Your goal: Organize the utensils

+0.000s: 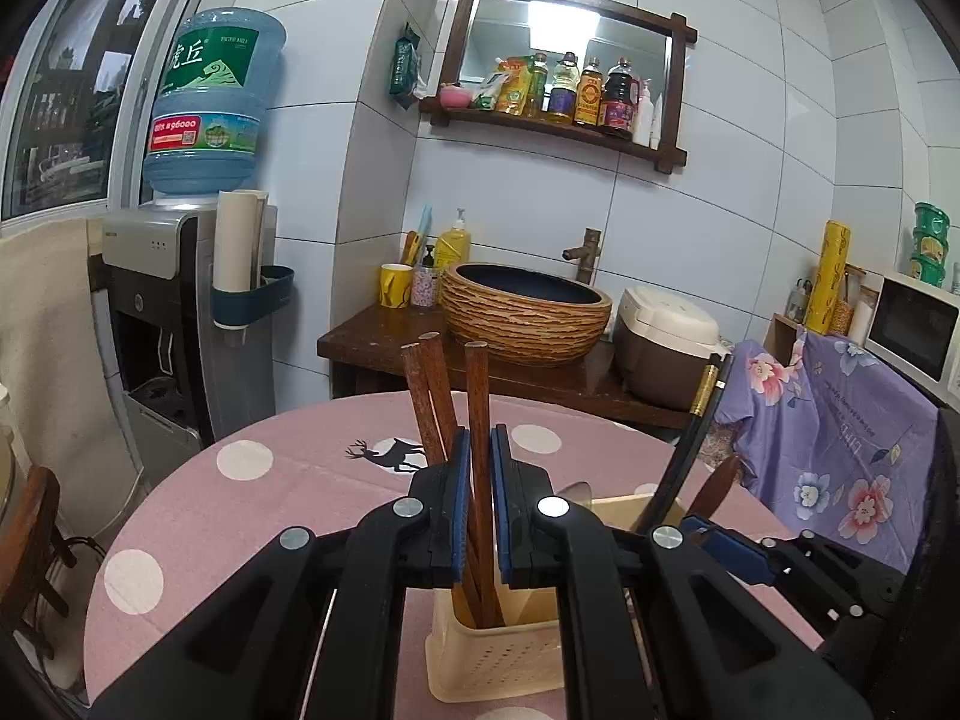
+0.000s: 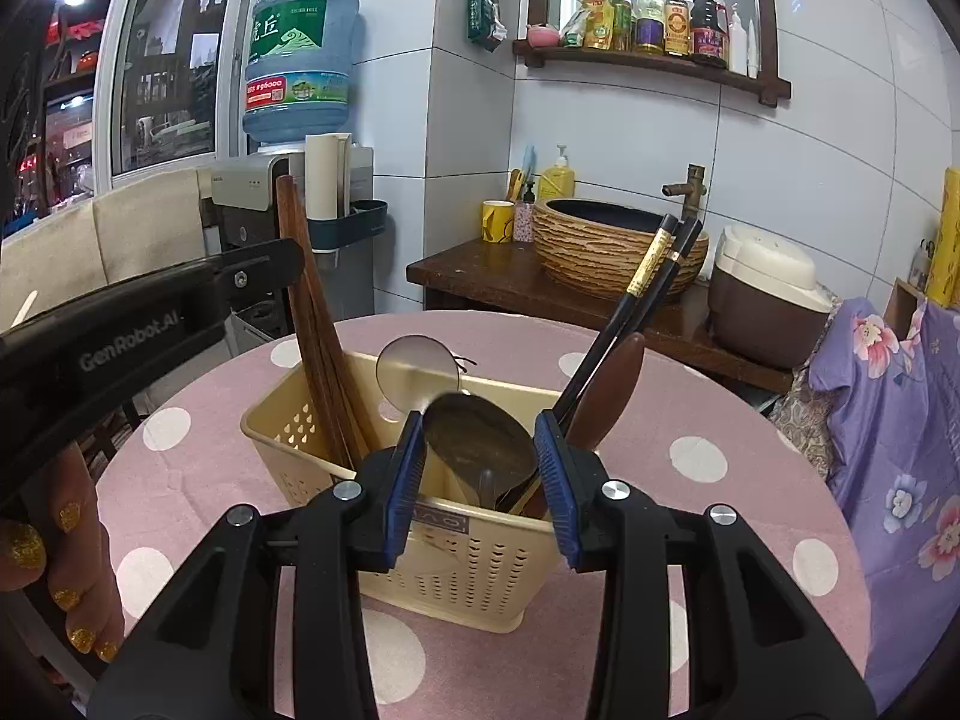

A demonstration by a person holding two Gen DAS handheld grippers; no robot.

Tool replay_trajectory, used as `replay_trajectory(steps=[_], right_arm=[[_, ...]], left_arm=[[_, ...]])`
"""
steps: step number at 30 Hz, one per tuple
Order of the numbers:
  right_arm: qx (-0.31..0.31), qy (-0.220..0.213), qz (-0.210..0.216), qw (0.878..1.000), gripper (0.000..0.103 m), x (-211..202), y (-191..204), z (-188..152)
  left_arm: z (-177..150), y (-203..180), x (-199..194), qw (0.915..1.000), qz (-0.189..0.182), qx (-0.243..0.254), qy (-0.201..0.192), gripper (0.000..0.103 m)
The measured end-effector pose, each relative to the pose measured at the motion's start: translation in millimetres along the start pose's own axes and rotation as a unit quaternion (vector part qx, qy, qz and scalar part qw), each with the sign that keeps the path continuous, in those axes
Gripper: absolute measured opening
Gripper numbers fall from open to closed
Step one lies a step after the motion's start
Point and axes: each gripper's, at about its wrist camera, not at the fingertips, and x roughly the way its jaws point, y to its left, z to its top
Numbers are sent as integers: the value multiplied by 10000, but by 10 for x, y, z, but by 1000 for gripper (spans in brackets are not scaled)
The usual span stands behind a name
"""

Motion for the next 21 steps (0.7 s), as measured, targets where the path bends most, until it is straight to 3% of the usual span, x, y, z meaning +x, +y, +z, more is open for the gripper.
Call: replay_trajectory(steps=[3, 5, 7, 11, 13, 16, 21], right_arm=[[-20, -154, 23, 9999, 47, -92, 12, -25], [-75, -276, 14, 9996, 51, -184, 31, -50], [-127, -395, -7, 9991, 55, -310, 42, -96], [-3, -479, -117, 9988, 69, -533, -10, -226], [82, -443, -219, 9987, 79, -651, -52, -326], [183, -442, -379, 9981, 85, -836, -129, -498], [418, -307, -710, 9961, 94, -1073, -282, -872]], left_arm=[[-15, 42, -69, 9999, -69, -111, -5, 9], [-37, 63, -155, 9999, -74, -130, -60, 22], [-80, 92, -286, 9996, -82, -183, -204, 56], [-232, 158, -598, 9988, -101, -249, -410, 71], [-341, 195, -727, 9986, -12, -260, -459, 85], [-558, 297, -925, 9982, 188, -287, -489, 96], [-896, 456, -1165, 9982, 430, -359, -236, 97]])
